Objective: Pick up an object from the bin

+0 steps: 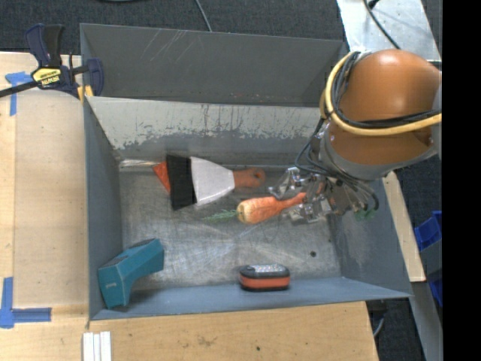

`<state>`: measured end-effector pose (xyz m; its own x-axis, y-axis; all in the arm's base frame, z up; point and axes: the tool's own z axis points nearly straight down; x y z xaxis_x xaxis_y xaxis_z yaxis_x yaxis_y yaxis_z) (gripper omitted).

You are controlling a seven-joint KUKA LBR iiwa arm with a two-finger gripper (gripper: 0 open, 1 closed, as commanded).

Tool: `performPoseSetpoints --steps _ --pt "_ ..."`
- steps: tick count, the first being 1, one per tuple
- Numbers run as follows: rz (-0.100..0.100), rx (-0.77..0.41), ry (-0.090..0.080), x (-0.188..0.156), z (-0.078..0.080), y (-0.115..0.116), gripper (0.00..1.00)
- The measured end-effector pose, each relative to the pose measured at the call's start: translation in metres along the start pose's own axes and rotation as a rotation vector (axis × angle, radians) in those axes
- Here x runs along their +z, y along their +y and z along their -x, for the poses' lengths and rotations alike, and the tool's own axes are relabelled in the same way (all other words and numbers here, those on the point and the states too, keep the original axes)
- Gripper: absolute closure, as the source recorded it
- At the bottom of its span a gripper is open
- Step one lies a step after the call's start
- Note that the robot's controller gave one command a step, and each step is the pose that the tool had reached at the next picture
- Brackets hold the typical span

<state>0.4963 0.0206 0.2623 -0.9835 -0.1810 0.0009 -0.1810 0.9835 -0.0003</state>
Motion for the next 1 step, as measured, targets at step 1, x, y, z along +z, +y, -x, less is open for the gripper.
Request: performPoseSetpoints --steps 1 --pt "0.0 0.003 -0.001 -0.0231 -0.0001 -0.0008 1.0"
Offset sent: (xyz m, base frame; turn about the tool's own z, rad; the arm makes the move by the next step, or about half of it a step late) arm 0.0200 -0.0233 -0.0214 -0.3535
